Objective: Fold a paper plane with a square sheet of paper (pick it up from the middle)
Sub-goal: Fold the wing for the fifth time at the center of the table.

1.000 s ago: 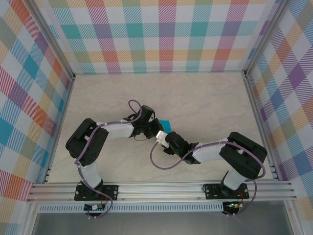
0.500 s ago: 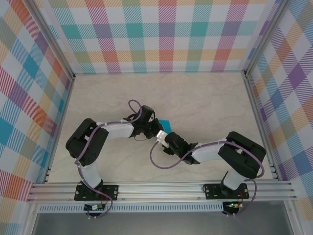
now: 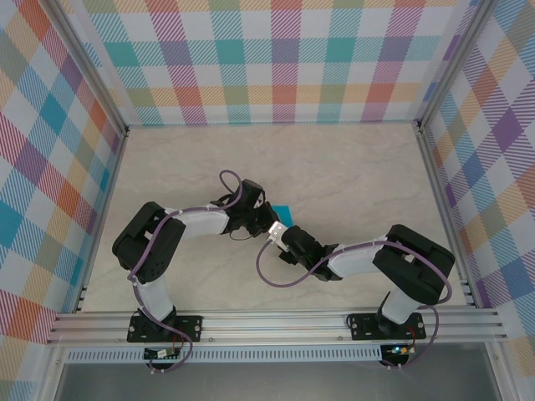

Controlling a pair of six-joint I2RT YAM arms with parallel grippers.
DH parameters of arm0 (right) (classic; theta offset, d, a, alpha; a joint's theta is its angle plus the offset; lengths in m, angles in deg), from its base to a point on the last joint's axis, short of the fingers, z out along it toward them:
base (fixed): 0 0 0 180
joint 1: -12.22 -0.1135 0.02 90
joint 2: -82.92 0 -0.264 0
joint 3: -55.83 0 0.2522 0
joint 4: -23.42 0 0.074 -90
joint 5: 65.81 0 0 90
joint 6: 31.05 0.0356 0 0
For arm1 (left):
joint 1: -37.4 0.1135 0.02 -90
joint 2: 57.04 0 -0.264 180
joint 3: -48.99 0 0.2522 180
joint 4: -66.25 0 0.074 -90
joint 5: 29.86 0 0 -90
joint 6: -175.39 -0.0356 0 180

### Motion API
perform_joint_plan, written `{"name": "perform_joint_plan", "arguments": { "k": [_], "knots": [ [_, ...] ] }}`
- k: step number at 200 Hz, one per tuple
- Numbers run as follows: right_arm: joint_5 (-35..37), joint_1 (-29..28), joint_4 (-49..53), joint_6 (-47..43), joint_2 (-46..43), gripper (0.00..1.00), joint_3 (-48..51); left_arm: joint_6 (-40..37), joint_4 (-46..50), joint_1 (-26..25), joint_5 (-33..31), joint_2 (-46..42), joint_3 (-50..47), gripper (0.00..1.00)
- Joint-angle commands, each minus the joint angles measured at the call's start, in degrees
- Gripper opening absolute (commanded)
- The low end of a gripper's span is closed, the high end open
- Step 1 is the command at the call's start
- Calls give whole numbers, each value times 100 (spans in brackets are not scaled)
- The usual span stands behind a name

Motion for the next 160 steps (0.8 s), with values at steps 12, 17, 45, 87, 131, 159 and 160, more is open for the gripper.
{"name": "perform_joint_plan", "arguments": {
  "k": [12,17,45,87,131,159,160],
  "knots": [
    [124,-22,-22,93,47,10,1,-147,263,52,23,12,212,10],
    [133,-21,-14,113,42,8,-3,-156,273,49,14,10,215,10],
    [98,-4,88,253,4,2,-72,-199,416,65,-122,-123,192,17],
    [-537,153,204,881,-186,0,-64,-265,688,173,-451,-594,55,37],
    [-1377,438,403,1699,-500,0,-74,-380,827,237,-816,-1177,-233,59],
    [-1935,725,307,2204,-583,0,23,-372,683,237,-799,-1356,-411,61],
    [-1947,734,305,2221,-583,0,24,-371,685,237,-797,-1359,-413,61]
  ]
}}
